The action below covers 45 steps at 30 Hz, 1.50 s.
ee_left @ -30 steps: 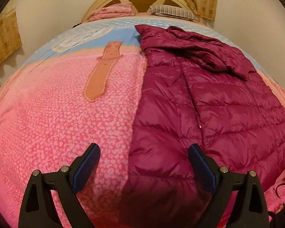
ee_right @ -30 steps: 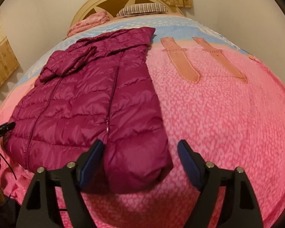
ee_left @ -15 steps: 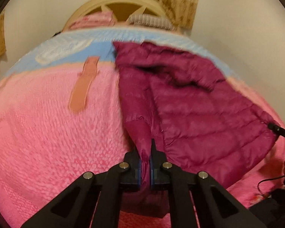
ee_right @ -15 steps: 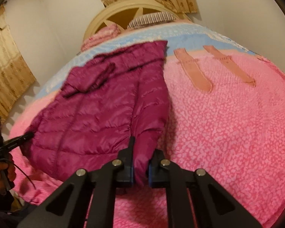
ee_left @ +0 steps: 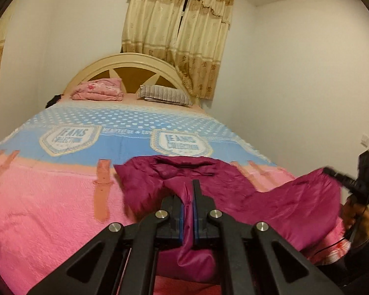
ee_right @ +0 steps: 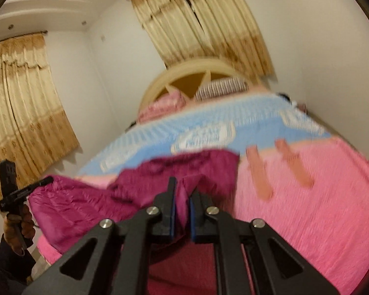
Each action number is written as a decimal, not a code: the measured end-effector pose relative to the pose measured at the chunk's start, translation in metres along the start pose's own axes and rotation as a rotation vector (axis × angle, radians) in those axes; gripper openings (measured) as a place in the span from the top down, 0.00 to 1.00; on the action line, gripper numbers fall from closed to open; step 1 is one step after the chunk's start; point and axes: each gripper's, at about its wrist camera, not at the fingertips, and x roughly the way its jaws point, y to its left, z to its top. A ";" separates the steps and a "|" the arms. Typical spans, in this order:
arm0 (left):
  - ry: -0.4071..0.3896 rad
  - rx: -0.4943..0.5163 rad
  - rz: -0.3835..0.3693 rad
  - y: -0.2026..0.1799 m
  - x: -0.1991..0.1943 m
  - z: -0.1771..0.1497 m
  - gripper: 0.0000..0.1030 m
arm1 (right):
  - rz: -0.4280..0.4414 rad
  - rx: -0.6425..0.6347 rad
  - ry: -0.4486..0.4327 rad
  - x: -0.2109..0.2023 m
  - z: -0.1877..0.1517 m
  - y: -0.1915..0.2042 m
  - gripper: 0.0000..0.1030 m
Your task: Fold large clothes
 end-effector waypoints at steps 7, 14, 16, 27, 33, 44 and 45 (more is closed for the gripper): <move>0.166 -0.092 0.057 0.062 0.112 0.000 0.96 | -0.035 0.026 0.039 0.082 0.026 -0.027 0.90; 0.190 -0.033 0.168 0.084 0.193 0.014 0.93 | -0.139 0.034 0.081 0.177 0.044 -0.052 0.89; 0.209 -0.029 0.199 0.086 0.213 0.016 0.93 | -0.150 0.042 0.103 0.199 0.045 -0.061 0.89; 0.131 -0.112 0.277 0.091 0.243 0.029 0.13 | -0.250 0.080 0.209 0.293 0.032 -0.108 0.89; 0.041 -0.132 0.351 0.094 0.220 0.044 0.07 | -0.275 0.075 0.202 0.310 0.031 -0.119 0.69; 0.140 -0.006 0.457 0.048 0.266 0.026 0.07 | -0.306 -0.068 0.185 0.305 0.043 -0.054 0.24; 0.147 -0.004 0.460 0.045 0.271 0.025 0.07 | -0.303 -0.091 0.203 0.309 0.039 -0.044 0.24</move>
